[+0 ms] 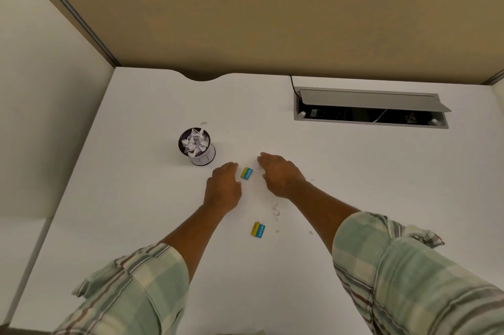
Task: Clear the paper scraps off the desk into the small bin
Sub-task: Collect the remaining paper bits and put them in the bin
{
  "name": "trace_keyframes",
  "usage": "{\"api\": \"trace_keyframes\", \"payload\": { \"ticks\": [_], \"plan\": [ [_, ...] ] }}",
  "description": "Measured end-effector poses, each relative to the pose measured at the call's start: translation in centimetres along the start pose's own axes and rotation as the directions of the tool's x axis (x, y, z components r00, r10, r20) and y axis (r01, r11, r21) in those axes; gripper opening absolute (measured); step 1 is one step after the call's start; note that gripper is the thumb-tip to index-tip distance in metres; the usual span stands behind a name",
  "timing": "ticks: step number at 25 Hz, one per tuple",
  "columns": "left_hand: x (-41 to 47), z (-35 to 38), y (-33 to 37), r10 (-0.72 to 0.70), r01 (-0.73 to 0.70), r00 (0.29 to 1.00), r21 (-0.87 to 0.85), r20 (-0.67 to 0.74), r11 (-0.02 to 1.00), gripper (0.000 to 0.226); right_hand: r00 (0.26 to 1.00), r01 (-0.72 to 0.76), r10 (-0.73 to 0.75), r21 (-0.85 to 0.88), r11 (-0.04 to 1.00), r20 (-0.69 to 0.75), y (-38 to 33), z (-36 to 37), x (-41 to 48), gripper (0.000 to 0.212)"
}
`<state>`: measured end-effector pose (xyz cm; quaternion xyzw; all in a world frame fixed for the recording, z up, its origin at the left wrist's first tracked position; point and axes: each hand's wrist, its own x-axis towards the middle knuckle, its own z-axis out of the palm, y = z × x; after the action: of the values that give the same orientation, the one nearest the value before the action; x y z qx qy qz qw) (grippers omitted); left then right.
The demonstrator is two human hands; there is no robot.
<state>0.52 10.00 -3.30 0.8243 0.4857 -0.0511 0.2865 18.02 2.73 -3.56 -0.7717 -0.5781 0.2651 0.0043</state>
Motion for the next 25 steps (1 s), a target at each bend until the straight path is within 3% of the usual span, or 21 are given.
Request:
{"api": "trace_keyframes", "payload": {
  "ticks": [3,6,9,20,23,25],
  "plan": [
    [1.3,-0.2,-0.4,0.080,-0.126,0.979,0.251,0.187,0.960,0.075,0.993,0.092,-0.078,-0.162,0.982,0.090,-0.1,0.3,0.7,0.072],
    [1.5,0.1,-0.9,0.080,-0.178,0.957,0.346,0.277,0.921,0.079,0.988,0.110,-0.083,-0.218,0.970,0.128,0.6,1.3,-0.1,0.077],
    [0.3,0.7,-1.4,0.073,-0.169,0.958,0.341,0.276,0.925,0.082,0.992,0.084,-0.066,-0.177,0.981,0.106,1.3,2.8,-2.0,0.084],
    [-8.0,5.4,0.1,0.100,-0.195,0.954,0.330,0.284,0.924,0.078,0.996,0.089,-0.089,-0.059,0.994,0.001,3.3,8.2,-10.9,0.079],
    [-7.6,4.9,0.0,0.138,-0.183,0.972,0.240,0.192,0.954,0.062,0.995,0.068,-0.063,0.062,0.996,-0.079,3.9,7.0,-10.7,0.064],
    [-6.4,3.9,-0.1,0.115,-0.123,0.989,0.102,0.089,0.987,0.054,0.978,-0.051,0.082,0.161,0.986,-0.192,4.7,5.2,-9.8,0.052]
  ]
}}
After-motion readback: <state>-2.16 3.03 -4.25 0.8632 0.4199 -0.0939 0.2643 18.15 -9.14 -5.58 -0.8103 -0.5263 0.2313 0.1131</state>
